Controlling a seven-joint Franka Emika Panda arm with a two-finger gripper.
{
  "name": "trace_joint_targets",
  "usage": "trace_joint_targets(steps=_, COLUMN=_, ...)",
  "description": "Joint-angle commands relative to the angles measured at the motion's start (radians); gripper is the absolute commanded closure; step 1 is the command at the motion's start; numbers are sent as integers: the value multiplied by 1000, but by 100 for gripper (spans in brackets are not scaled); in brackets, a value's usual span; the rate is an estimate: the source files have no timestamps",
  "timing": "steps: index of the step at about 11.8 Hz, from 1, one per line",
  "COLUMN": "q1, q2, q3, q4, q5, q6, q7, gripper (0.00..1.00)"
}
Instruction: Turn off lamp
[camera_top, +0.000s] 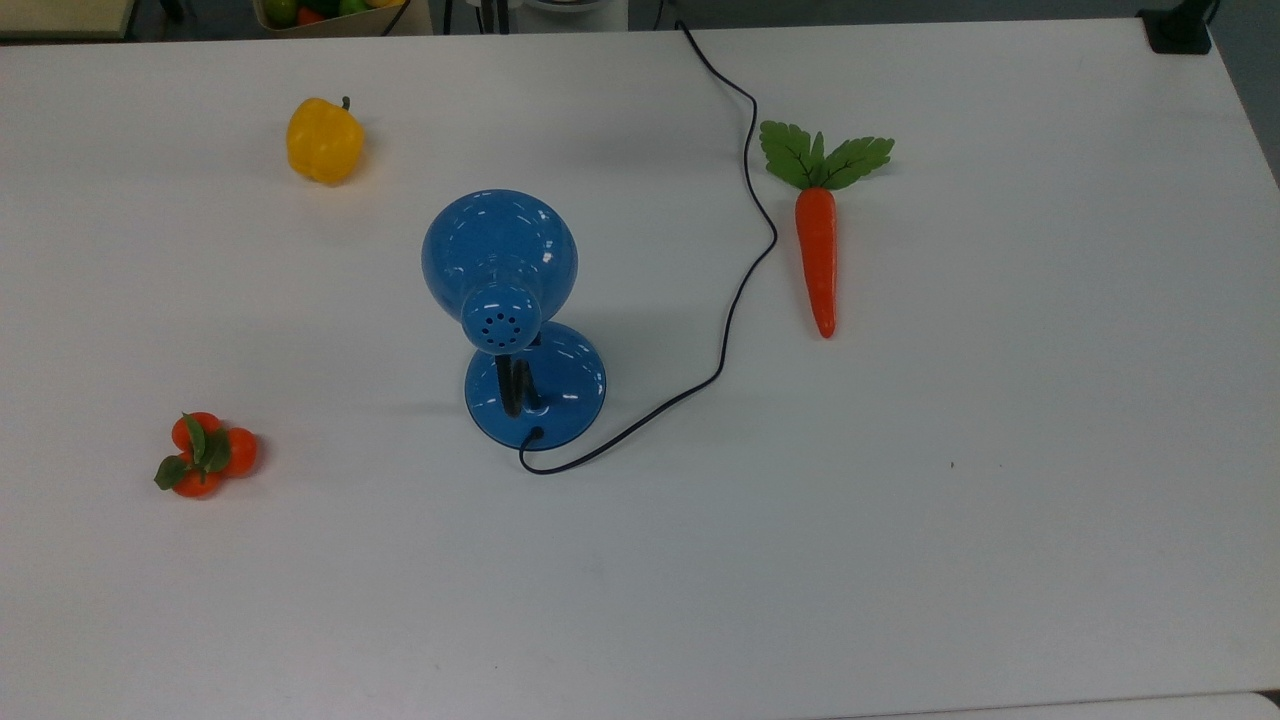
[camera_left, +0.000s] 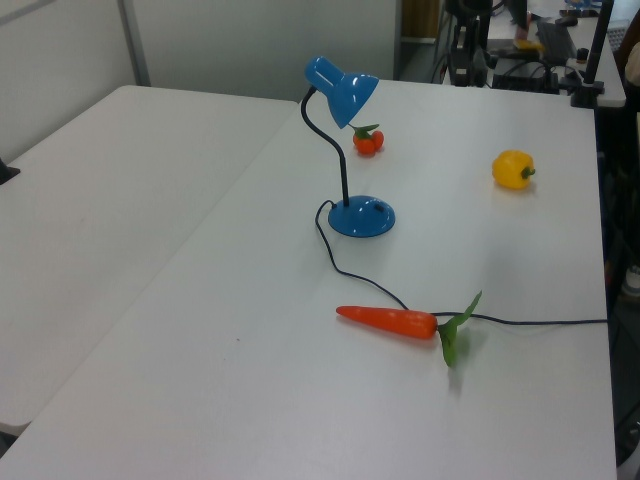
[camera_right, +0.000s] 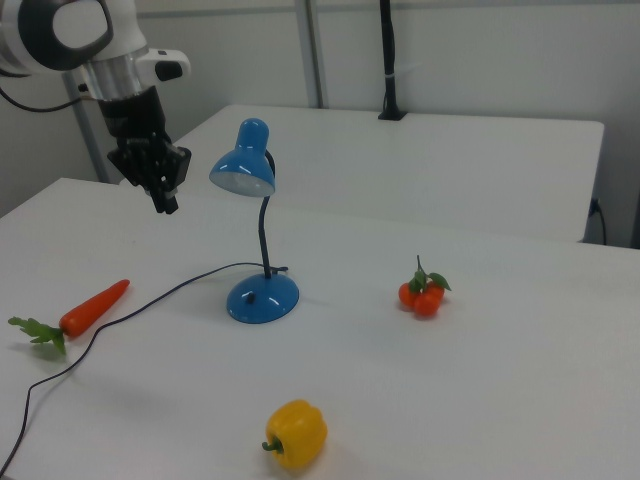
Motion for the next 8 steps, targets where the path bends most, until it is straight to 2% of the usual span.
trace_joint_targets(steps=1, q1=3, q2=-13, q3=-7, q4=21, q5=-8, q6=-34, q7=22, gripper=0)
trace_joint_targets(steps=8, q1=0, q2=-30, q3=-11, q4=22, q5=-15, q6=-66, q7=21, gripper=0)
